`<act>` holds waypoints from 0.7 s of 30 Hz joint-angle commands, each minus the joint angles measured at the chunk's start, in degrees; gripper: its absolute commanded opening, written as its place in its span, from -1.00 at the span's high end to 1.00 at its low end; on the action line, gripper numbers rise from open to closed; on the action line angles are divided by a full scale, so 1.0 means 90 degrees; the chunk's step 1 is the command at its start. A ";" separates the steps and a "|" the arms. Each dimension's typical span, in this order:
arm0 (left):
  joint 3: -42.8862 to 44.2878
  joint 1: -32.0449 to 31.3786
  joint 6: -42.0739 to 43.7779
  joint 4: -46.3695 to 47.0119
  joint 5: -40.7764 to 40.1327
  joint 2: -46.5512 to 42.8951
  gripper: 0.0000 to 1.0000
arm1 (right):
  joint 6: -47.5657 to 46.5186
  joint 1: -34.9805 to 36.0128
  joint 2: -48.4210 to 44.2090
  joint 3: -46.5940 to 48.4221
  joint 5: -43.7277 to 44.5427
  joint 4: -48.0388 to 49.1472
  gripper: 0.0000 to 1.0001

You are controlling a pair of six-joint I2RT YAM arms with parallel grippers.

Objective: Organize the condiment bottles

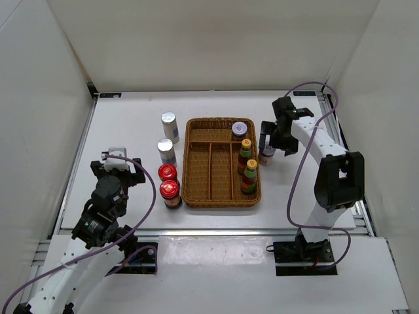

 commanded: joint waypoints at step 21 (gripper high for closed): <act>-0.0059 -0.0021 0.0042 0.0073 -0.0027 0.0036 -1.00 | 0.0058 -0.0059 0.0490 0.0398 0.0192 0.0518 -0.01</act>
